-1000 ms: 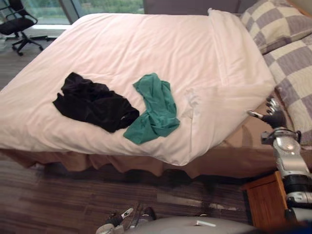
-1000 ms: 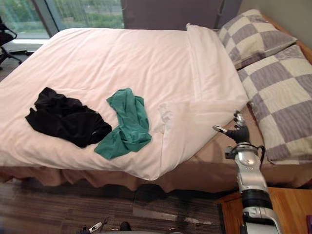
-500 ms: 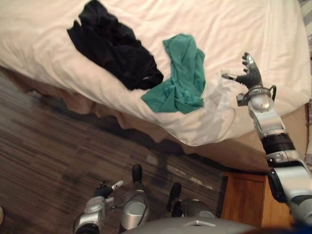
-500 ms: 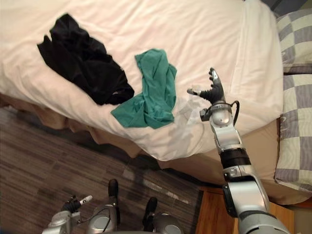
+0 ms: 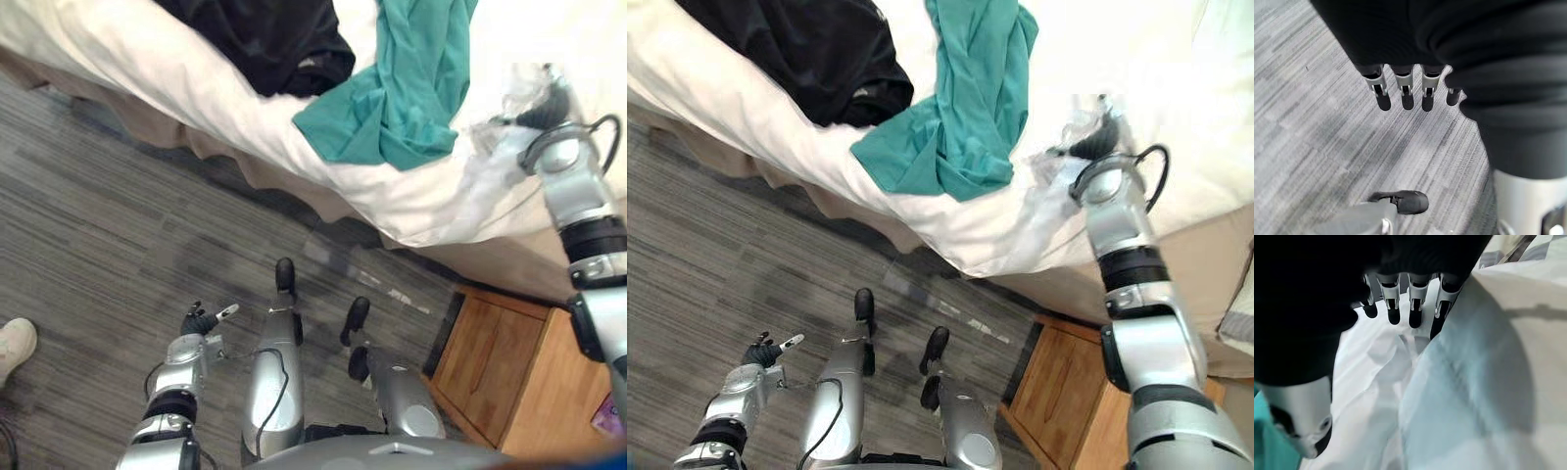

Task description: Tidy the bed and pick cloth on bed and put in laundry

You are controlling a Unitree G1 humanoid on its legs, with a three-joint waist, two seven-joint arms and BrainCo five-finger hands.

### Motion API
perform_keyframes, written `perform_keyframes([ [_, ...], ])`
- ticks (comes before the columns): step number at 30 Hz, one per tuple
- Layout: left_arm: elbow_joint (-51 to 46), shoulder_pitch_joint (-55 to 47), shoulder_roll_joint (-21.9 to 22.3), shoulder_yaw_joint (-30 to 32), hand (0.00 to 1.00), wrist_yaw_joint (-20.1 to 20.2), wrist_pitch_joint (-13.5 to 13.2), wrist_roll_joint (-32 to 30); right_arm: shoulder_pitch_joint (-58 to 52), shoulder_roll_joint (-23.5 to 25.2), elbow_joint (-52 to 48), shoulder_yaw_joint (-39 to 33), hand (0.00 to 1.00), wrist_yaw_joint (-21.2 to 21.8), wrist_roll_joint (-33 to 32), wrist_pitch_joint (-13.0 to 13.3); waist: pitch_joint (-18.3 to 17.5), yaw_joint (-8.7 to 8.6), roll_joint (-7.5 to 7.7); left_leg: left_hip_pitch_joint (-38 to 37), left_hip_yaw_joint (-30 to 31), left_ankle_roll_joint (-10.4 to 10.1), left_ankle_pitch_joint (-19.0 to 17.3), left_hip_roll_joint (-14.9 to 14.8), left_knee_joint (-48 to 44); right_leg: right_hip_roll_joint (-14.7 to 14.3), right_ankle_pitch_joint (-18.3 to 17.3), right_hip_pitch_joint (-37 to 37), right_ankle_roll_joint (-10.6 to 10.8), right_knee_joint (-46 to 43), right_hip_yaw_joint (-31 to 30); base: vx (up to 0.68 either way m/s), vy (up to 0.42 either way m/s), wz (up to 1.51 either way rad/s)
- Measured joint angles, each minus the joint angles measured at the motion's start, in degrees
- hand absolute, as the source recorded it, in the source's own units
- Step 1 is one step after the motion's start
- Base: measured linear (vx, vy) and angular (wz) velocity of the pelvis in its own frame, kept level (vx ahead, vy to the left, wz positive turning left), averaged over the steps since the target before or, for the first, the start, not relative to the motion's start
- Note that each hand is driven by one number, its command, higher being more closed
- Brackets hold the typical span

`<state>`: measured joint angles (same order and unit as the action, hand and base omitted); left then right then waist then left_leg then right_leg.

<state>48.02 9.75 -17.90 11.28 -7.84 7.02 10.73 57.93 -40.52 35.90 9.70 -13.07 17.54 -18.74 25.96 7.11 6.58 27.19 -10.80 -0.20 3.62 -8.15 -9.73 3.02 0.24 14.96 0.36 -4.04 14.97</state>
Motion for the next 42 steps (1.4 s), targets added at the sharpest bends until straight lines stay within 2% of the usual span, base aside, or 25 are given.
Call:
perform_keyframes([
  [4,0.2,2.0,-0.6,-0.3,0.00,0.0,0.5,2.0,1.5,-2.4,-0.1,-0.1,0.00,-1.1,3.2,0.1,0.1,-0.16,-0.22,2.5,-0.6,-0.1,0.4,-0.9,-1.0,-0.4,-0.8,2.8,-0.2,-1.0,-0.3,-0.07,-0.024,-0.13],
  [10,0.6,5.8,-0.4,-4.4,0.00,-0.1,1.2,3.6,1.6,-2.1,-0.3,1.4,0.00,3.7,3.5,-0.5,0.3,-0.06,-0.47,5.8,-1.0,0.2,1.0,-2.3,-2.4,-1.2,-1.1,7.1,-0.7,-3.4,-1.4,-0.03,-0.018,-0.11],
  [11,0.6,6.6,-0.3,-4.6,0.00,-0.2,1.2,4.4,1.6,-1.9,-0.2,2.6,1.00,4.6,3.5,-0.7,0.3,-0.05,-0.44,6.3,-1.0,0.1,1.0,-2.4,-2.6,-1.2,-1.3,8.0,-0.7,-4.1,-1.4,-0.02,-0.019,-0.05],
  [14,0.6,8.3,-0.3,-4.6,0.00,-0.2,1.1,4.5,1.7,0.3,0.2,3.0,1.00,6.4,3.5,-2.0,0.3,-0.11,-0.46,7.4,-0.9,0.1,1.1,-2.4,-2.7,-0.9,-2.2,9.8,-0.8,-6.0,-1.4,0.01,-0.005,0.02],
  [22,0.5,9.0,0.5,-4.5,0.00,-2.3,1.2,6.2,1.9,1.3,1.4,3.0,1.00,4.7,3.0,-2.0,0.3,-0.26,-0.45,8.1,-0.8,-0.4,1.4,-2.3,-2.3,-0.2,-4.9,12.5,-1.3,-10.6,-1.1,0.02,-0.028,0.03],
  [25,0.5,8.8,1.9,-4.5,0.00,-2.5,1.2,6.2,0.4,1.9,1.3,2.0,1.00,3.3,1.0,-0.2,0.3,-0.37,-0.44,7.5,-1.0,-0.5,1.5,-2.4,-2.1,-0.2,-5.4,12.3,-1.4,-11.1,-1.2,0.03,-0.043,-0.01],
  [29,0.1,7.7,2.4,-4.5,0.00,-2.5,1.1,6.2,-4.0,3.3,0.7,-0.4,1.00,0.1,-4.2,4.1,0.3,-1.24,-0.43,4.1,-1.4,-0.8,2.0,-2.1,-0.2,-0.2,-5.5,9.5,-1.4,-9.9,-1.5,0.06,-0.032,-0.01],
  [30,-0.1,7.2,2.4,-4.5,0.00,-2.5,1.1,6.2,-4.8,3.7,0.3,-0.9,1.00,-0.2,-4.6,4.4,0.3,-1.40,-0.42,3.3,-1.4,-0.8,2.0,-2.0,-0.1,-0.3,-5.5,8.6,-1.4,-9.6,-1.5,0.09,-0.029,0.01],
  [32,-1.8,5.5,2.4,-4.5,0.00,-2.5,1.1,6.2,-10.6,4.2,-3.3,-3.2,1.00,-1.3,-8.3,6.3,0.3,-1.51,-0.36,0.2,-1.7,-1.1,1.7,-1.9,0.9,-0.4,-5.4,5.1,-1.3,-7.7,-1.5,0.07,-0.016,-0.01],
  [37,-4.2,1.5,2.5,-4.5,0.00,-3.1,1.7,6.0,-22.7,7.4,-10.8,-9.3,1.00,-1.9,-10.6,7.2,-0.4,-1.94,0.51,-6.9,-4.3,-1.2,1.7,-1.7,4.1,-0.8,-3.4,-1.8,0.2,-2.5,-3.2,0.07,-0.004,-0.19],
  [39,-4.3,-1.0,2.5,-4.5,0.00,-3.9,2.2,5.9,-27.9,9.8,-12.7,-11.1,1.00,-2.2,-10.6,7.4,-2.2,-2.99,1.45,-9.6,-5.8,-1.2,1.7,-1.4,5.7,-0.7,-2.9,-3.8,0.7,-1.1,-4.3,0.07,0.017,-0.33],
  [41,-4.3,-4.5,2.6,-4.5,0.00,-4.0,2.9,5.6,-35.6,12.9,-14.1,-13.8,1.00,-2.4,-10.6,8.0,-5.8,-3.87,3.09,-12.6,-7.6,-1.4,1.5,-0.9,7.7,-0.4,-2.6,-5.4,1.1,0.1,-6.1,0.10,0.024,-0.37],
  [42,-4.3,-5.7,2.9,-4.5,0.00,-4.0,3.0,5.5,-39.0,13.6,-14.3,-15.0,1.00,-2.6,-10.8,8.0,-7.0,-4.50,3.26,-13.8,-7.9,-1.7,1.3,-0.8,7.7,-0.3,-2.6,-6.4,1.2,0.0,-6.3,0.09,0.026,-0.24],
])
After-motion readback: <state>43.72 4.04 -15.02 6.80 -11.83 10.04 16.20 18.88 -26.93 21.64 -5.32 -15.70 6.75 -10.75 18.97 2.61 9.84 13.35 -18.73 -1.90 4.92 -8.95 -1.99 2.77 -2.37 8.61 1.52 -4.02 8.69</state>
